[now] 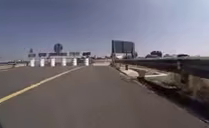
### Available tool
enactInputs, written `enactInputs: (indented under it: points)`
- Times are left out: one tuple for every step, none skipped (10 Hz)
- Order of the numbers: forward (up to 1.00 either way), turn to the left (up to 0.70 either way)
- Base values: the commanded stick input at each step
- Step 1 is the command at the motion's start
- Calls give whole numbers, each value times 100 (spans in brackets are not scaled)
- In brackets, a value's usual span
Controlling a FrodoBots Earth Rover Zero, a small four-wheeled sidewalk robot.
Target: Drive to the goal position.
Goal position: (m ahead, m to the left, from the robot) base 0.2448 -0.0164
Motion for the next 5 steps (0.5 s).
enactInputs:
  points:
    - [100,0]
    - [100,0]
    - [100,0]
    - [100,0]
    - [100,27]
